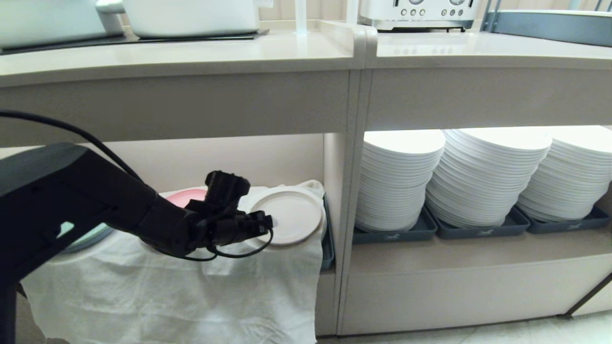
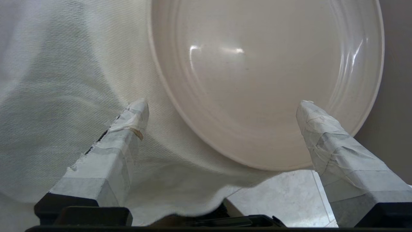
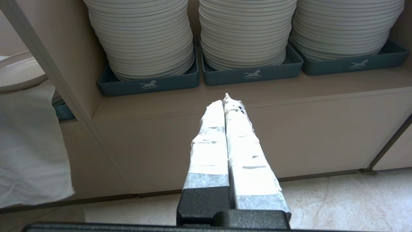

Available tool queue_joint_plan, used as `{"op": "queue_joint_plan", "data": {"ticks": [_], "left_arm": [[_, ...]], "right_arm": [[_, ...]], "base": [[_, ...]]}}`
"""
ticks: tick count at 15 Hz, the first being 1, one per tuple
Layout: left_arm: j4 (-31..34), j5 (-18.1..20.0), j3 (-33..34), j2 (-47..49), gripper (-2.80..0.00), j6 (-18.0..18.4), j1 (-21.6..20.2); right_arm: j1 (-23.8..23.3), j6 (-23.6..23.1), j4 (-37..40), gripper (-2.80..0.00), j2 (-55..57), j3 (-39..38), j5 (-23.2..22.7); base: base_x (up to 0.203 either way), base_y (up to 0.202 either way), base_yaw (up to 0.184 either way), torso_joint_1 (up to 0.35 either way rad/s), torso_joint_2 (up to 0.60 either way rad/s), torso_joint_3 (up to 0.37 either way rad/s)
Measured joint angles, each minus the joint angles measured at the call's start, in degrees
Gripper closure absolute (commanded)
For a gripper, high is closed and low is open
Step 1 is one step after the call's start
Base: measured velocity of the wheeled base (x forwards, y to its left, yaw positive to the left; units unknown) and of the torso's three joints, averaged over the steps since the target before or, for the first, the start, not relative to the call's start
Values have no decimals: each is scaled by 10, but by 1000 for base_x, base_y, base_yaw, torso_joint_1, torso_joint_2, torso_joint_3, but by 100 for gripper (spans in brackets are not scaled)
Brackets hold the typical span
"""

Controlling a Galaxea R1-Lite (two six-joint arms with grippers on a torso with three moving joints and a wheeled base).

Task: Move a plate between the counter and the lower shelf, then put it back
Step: Pick up the plate in the cupboard

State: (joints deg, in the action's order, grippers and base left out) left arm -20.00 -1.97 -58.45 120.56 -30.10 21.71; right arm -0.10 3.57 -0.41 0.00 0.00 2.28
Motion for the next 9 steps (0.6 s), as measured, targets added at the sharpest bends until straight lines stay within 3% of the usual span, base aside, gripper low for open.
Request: {"op": "queue_joint_plan", "data": {"ticks": [9], "left_arm": [[-2,-17,-19,31,-280,-1,2]], "right_arm": [[0,0,0,0,0,0,0]], "base": [[0,0,0,0,0,0]]}}
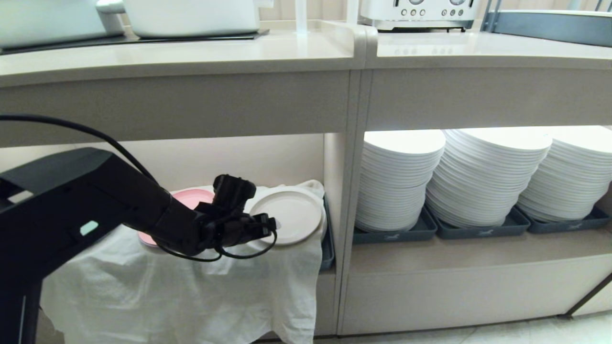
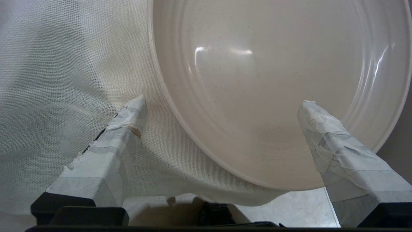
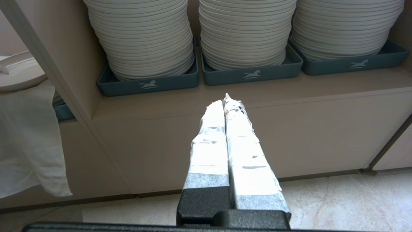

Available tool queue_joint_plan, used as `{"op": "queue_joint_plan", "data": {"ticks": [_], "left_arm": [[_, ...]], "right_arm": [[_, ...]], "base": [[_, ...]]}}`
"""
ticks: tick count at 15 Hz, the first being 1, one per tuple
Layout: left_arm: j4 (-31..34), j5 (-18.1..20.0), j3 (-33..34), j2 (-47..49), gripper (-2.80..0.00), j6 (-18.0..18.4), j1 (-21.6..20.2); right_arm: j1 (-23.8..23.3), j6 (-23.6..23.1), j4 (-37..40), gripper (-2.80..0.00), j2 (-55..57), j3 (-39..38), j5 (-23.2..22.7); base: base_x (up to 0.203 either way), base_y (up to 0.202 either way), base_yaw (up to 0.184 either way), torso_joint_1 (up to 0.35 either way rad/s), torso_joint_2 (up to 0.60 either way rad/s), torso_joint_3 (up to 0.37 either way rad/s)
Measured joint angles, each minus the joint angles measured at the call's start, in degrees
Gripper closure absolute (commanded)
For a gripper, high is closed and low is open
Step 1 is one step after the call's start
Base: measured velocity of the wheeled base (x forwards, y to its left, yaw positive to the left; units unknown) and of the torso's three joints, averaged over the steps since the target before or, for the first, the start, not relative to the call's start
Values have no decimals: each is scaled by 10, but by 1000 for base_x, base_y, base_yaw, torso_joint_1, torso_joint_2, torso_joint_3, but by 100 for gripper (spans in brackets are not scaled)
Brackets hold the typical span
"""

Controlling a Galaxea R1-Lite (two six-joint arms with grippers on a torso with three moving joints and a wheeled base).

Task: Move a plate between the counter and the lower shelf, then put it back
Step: Pick up the plate in the cupboard

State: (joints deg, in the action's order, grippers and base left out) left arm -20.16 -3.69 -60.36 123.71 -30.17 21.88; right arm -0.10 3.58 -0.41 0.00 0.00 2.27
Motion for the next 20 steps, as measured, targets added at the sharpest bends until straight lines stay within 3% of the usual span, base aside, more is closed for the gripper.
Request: {"op": "queue_joint_plan", "data": {"ticks": [12,15,20], "left_arm": [[20,-13,-54,26,-280,-1,0],[22,-14,-66,33,-280,-21,1],[22,-19,-72,42,-280,-23,3]], "right_arm": [[0,0,0,0,0,0,0],[0,0,0,0,0,0,0],[0,0,0,0,0,0,0]], "base": [[0,0,0,0,0,0],[0,0,0,0,0,0],[0,0,0,0,0,0]]}}
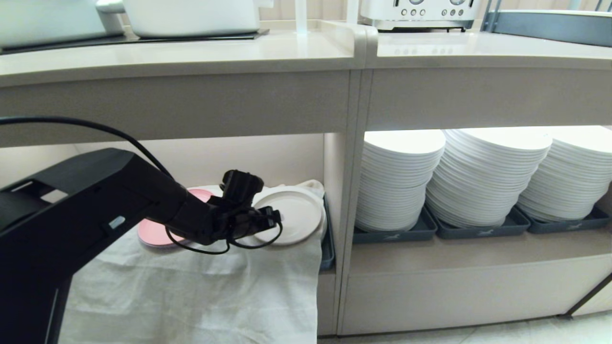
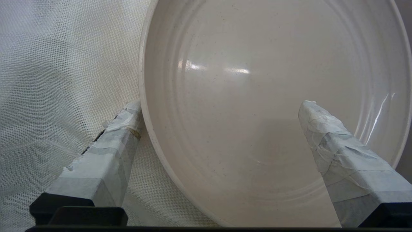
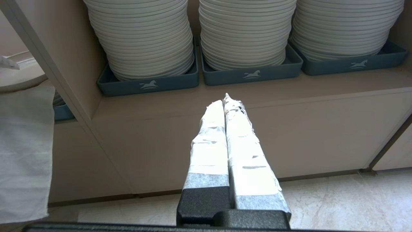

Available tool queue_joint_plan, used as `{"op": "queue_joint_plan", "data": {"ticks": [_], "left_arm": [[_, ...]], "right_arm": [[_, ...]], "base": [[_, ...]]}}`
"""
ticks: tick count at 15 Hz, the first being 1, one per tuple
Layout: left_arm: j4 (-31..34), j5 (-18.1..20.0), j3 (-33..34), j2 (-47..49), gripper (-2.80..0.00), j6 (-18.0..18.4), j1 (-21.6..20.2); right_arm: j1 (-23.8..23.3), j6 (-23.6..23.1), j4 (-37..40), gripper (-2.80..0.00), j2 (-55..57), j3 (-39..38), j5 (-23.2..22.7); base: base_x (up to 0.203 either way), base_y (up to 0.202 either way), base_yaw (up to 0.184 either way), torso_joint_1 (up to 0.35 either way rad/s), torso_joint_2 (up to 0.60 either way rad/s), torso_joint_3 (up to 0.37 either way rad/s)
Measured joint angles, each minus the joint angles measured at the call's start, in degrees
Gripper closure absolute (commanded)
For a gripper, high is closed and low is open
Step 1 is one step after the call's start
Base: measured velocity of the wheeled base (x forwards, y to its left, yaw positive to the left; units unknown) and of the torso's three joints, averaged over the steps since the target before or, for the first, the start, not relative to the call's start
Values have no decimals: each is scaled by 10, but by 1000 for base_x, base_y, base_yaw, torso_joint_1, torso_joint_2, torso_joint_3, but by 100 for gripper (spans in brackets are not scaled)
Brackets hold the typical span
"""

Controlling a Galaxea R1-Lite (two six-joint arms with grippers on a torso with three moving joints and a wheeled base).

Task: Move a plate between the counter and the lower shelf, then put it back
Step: Pick up the plate in the cupboard

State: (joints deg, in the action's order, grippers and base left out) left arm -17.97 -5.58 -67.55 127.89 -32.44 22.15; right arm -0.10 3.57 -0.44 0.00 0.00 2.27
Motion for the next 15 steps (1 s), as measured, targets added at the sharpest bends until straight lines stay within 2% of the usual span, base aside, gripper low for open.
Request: {"op": "queue_joint_plan", "data": {"ticks": [1,2,3,15], "left_arm": [[0,0,0,1,-280,0,0],[0,0,0,2,-20,0,0],[0,-1,0,2,0,0,0],[0,-8,2,0,0,0,-3]], "right_arm": [[0,0,0,0,0,0,0],[0,0,0,0,0,0,0],[0,0,0,0,0,0,0],[0,0,0,0,0,0,0]], "base": [[0,0,0,0,0,0],[0,0,0,0,0,0],[0,0,0,0,0,0],[0,0,0,0,0,0]]}}
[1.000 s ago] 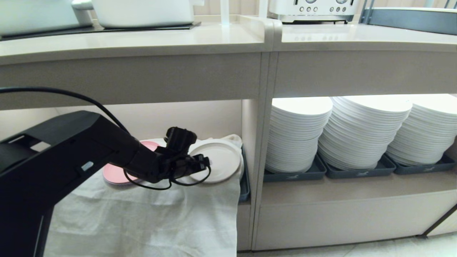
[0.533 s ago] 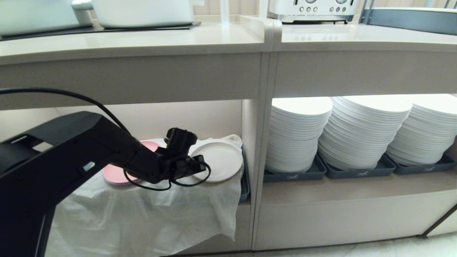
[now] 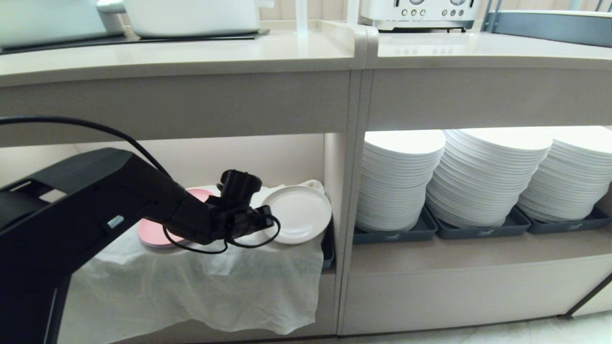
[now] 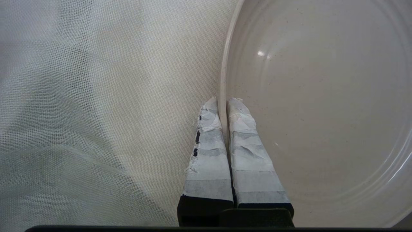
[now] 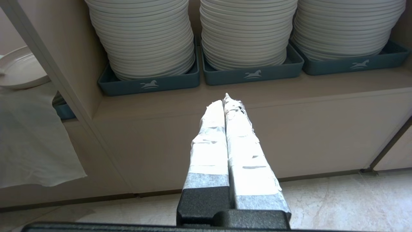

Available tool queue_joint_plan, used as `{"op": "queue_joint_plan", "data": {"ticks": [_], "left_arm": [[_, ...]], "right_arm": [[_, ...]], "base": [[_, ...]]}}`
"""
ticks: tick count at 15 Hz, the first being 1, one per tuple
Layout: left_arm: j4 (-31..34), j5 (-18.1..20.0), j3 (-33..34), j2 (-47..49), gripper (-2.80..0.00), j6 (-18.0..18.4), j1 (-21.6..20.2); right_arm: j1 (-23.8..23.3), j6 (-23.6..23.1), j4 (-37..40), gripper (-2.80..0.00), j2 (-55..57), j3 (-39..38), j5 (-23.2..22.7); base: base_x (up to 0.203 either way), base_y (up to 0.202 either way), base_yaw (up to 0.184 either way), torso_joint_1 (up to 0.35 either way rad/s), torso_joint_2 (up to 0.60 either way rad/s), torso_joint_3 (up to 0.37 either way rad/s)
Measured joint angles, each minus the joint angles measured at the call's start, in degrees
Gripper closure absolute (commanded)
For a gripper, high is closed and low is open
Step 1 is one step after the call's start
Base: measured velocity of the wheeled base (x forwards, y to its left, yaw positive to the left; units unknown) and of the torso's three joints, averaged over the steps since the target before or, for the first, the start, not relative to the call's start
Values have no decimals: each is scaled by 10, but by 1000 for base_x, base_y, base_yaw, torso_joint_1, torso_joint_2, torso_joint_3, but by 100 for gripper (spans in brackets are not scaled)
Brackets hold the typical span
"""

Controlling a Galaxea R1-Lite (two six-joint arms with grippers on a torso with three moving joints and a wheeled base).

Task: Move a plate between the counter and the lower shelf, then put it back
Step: Pick up the plate in the cupboard

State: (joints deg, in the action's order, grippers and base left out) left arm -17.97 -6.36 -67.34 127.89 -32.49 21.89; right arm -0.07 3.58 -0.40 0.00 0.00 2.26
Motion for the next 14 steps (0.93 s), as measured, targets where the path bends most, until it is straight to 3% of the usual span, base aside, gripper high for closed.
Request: {"op": "queue_joint_plan", "data": {"ticks": [5,14], "left_arm": [[30,0,12,-14,0,-5,-1],[99,7,34,-69,0,-63,-10]], "right_arm": [[0,0,0,0,0,0,0],[0,0,0,0,0,0,0]], "base": [[0,0,0,0,0,0],[0,0,0,0,0,0]]}}
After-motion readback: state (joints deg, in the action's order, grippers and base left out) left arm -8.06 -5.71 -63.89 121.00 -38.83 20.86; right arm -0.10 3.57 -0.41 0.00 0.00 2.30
